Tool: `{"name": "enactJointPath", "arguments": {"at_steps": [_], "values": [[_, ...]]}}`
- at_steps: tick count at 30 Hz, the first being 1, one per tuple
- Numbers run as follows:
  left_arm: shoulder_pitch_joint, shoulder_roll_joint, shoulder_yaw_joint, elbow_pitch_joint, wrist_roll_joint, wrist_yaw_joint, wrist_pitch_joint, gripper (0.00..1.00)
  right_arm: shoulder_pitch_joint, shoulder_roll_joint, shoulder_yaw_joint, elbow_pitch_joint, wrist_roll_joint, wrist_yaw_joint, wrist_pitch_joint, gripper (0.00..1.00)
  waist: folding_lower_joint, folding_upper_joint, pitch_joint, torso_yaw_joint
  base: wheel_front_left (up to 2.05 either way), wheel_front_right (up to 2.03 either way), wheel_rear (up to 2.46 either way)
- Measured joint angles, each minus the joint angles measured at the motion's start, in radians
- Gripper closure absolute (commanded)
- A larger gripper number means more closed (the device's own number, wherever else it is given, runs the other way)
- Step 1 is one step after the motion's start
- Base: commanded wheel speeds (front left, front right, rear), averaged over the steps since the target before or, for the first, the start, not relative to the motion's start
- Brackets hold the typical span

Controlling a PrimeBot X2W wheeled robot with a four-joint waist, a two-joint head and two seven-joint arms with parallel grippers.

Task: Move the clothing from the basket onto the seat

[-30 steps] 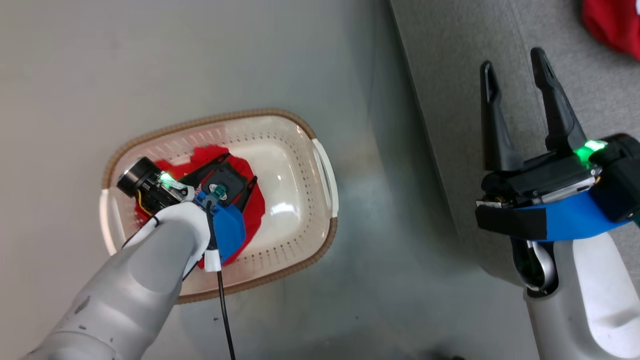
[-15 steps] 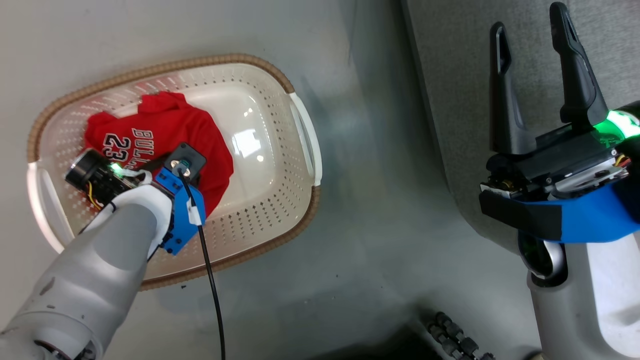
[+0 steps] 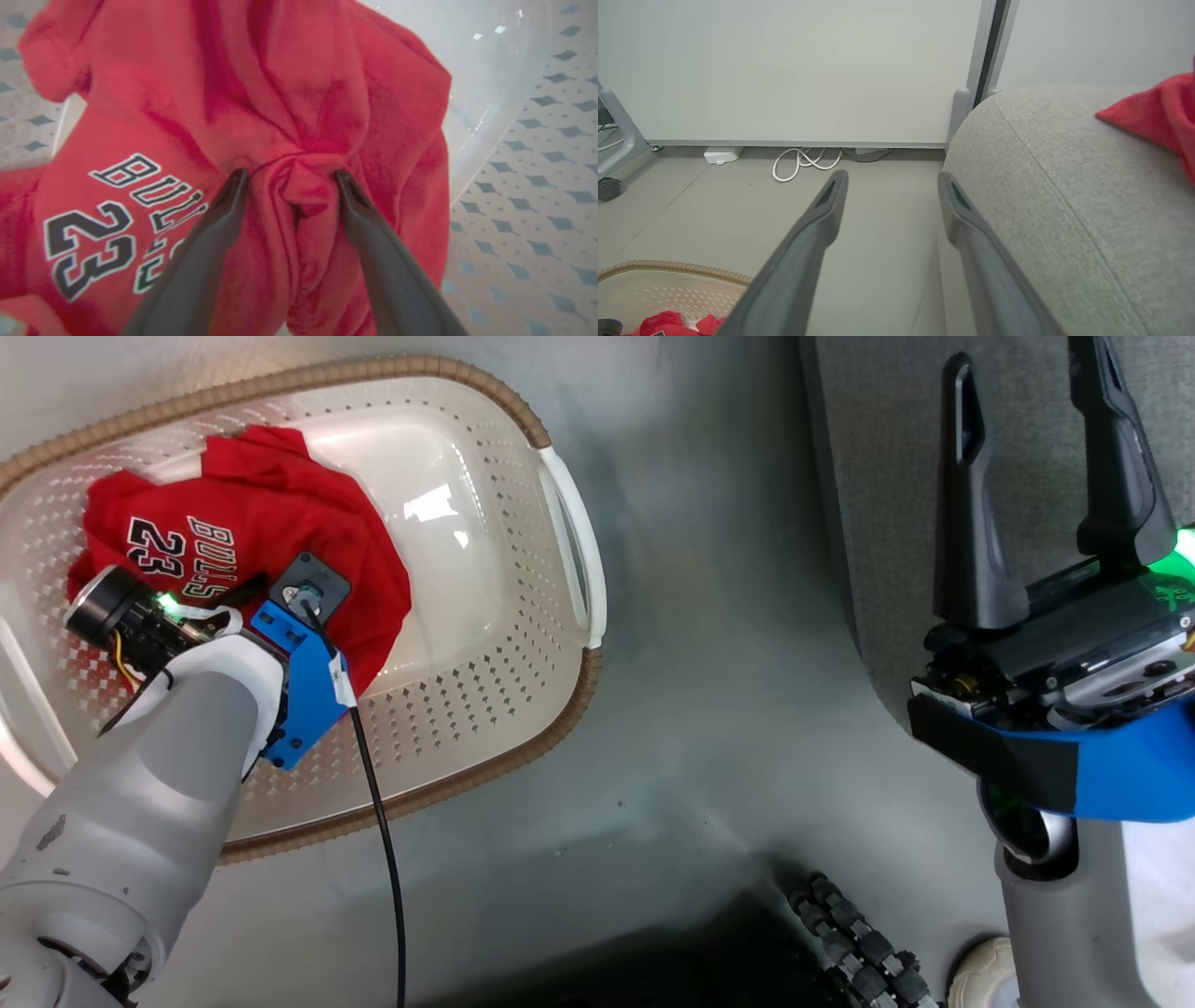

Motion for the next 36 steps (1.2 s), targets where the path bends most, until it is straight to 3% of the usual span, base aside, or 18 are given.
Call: {"name": "enactJointPath", "arguments": {"at_steps": [5,6,7,8,18,30,36], "values": [[-0.005,-0.005,-0.003,0.011,0.000,0.016,0.014,0.00,0.002,0.001,0.001,-0.025,-0.007,0.000,0.000,0.00,0.0000,0.0000,0.020,-0.003,0.00,0.00,0.00],[-0.006,-0.006,-0.007,0.012,0.001,0.016,0.019,0.44,0.002,0.001,0.001,-0.027,-0.007,0.000,0.000,0.00,0.0000,0.0000,0.020,-0.004,0.00,0.00,0.00],[-0.006,-0.006,-0.009,0.013,0.005,0.016,0.019,0.67,0.002,0.002,0.001,-0.028,-0.007,0.000,0.000,0.00,0.0000,0.0000,0.019,-0.004,0.00,0.00,0.00],[-0.006,-0.007,-0.011,0.014,0.007,0.016,0.019,1.00,0.001,0.002,-0.001,-0.029,-0.008,0.000,0.000,0.00,-0.0001,0.0000,0.018,-0.004,0.00,0.00,0.00],[-0.006,-0.042,-0.010,0.020,-0.011,0.006,0.009,1.00,0.000,0.002,-0.022,-0.018,-0.008,0.000,0.000,0.00,-0.0001,0.0000,-0.017,0.008,0.00,0.00,0.00],[0.003,-0.132,0.030,0.010,-0.077,-0.011,-0.163,1.00,0.001,0.003,-0.036,0.010,-0.022,0.000,0.000,0.00,-0.0002,0.0000,-0.154,0.069,0.00,0.00,0.00],[0.034,-0.143,0.033,0.004,-0.092,-0.019,-0.232,1.00,0.020,-0.001,-0.041,0.033,-0.021,0.000,0.000,0.00,-0.0001,0.0001,-0.258,0.099,0.00,0.00,0.00]]}}
